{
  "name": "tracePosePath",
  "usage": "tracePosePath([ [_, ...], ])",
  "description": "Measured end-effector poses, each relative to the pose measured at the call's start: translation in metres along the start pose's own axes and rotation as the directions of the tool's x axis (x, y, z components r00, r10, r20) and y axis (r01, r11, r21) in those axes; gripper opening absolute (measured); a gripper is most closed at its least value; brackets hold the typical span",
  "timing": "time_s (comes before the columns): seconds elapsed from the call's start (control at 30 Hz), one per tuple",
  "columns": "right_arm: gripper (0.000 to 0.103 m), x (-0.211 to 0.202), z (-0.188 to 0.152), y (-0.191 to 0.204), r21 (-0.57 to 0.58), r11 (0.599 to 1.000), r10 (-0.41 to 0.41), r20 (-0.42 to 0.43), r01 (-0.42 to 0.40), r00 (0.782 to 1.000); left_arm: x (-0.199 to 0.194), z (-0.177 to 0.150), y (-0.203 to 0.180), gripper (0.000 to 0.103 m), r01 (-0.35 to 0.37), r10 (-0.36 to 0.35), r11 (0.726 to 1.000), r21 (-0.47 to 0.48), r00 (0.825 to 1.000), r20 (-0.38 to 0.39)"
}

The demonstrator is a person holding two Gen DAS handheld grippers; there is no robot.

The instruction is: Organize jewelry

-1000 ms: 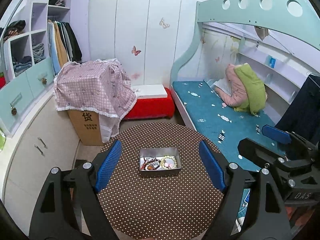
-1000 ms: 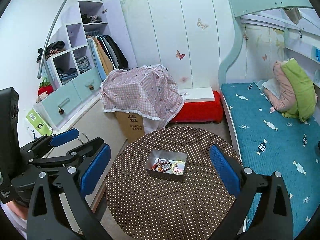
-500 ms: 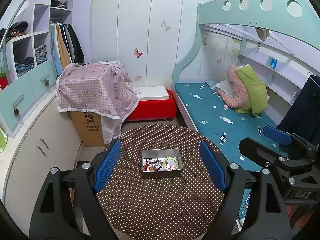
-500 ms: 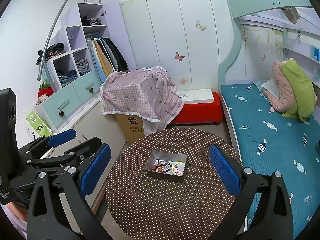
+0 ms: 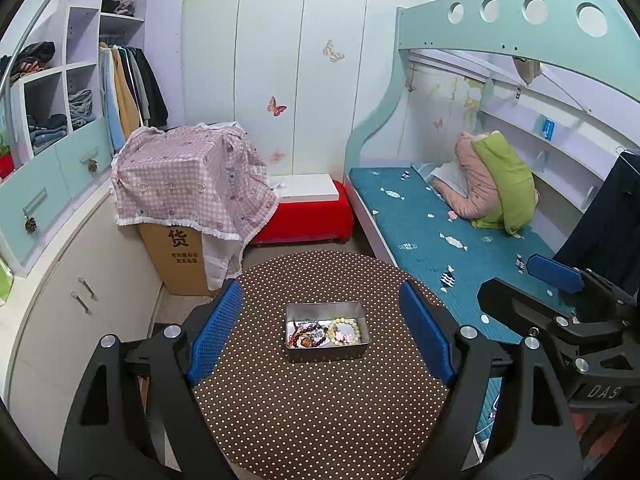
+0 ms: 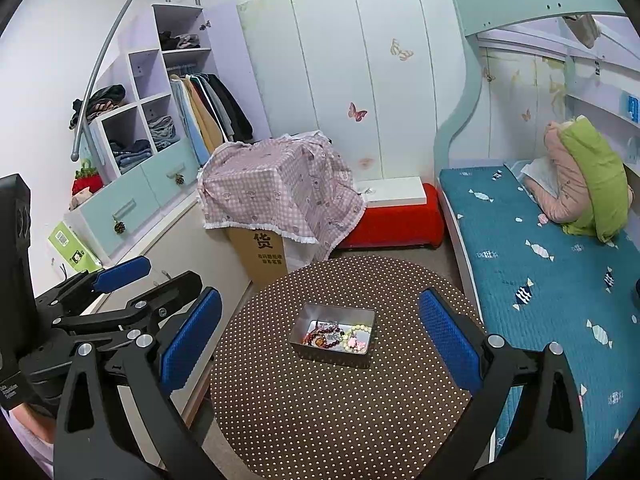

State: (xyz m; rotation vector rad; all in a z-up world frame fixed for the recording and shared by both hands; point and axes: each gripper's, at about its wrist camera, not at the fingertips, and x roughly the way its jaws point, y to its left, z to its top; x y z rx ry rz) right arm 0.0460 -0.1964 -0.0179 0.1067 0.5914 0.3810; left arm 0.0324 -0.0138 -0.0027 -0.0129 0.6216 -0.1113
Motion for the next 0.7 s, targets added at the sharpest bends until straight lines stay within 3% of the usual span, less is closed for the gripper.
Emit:
tracePosePath([
  [0.7, 0.095, 0.015, 0.006, 0.005, -0.004, 1.0, -0.009, -0.011, 0.009, 1.0, 0.018, 0.016, 0.012, 0.081, -0.013, 0.013, 1.0, -0.001, 1.0, -0.003],
])
